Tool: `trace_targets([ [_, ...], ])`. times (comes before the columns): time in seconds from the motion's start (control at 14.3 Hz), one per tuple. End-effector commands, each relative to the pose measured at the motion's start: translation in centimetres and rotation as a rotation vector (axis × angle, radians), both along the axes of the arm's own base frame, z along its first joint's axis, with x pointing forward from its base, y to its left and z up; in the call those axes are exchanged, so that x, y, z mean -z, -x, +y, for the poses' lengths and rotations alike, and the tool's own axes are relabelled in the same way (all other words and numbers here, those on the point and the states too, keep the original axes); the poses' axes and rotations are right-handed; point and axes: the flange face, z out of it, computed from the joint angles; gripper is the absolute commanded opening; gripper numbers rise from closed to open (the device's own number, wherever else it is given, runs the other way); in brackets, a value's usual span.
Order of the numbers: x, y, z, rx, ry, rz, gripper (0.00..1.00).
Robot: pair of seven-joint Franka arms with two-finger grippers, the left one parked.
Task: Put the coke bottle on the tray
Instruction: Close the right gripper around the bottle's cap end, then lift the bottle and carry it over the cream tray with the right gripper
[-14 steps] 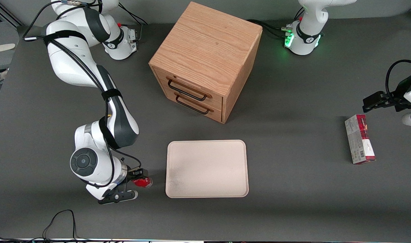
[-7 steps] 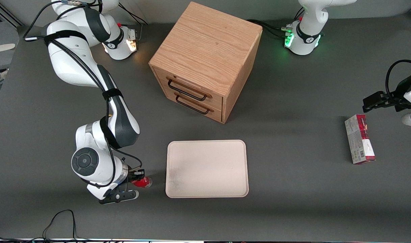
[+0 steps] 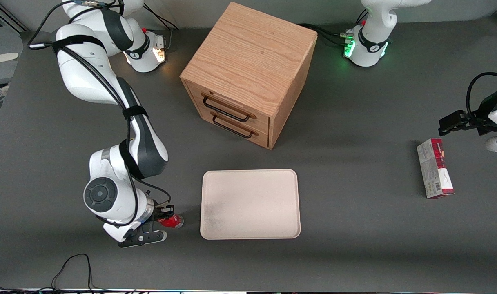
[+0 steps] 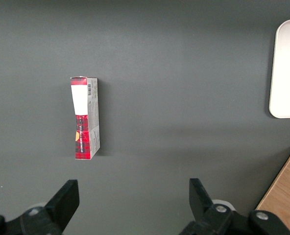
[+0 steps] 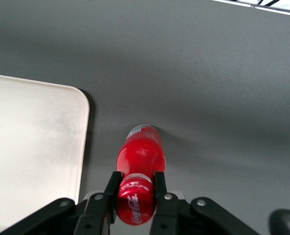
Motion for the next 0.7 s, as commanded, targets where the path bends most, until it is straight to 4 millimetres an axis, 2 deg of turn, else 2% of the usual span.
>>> trace_targets([
  [0.0,-7.8,1.3,-0.1,0.000,0.005,-0.030,0.10],
  [0.07,-10.1,2.1,-0.2,0.000,0.009,-0.020,0.10],
  [0.14,-13.3,3.0,-0.2,-0.004,0.000,-0.035,0.10],
  [0.28,-19.5,6.1,0.4,-0.023,-0.013,-0.024,0.10],
  [0.49,-26.2,9.8,-0.6,-0.023,-0.003,-0.011,0.10],
  [0.56,-27.9,10.9,-0.8,-0.033,-0.001,-0.012,0.10],
  [0.63,-28.5,11.4,-0.7,-0.042,-0.001,-0.010,0.10],
])
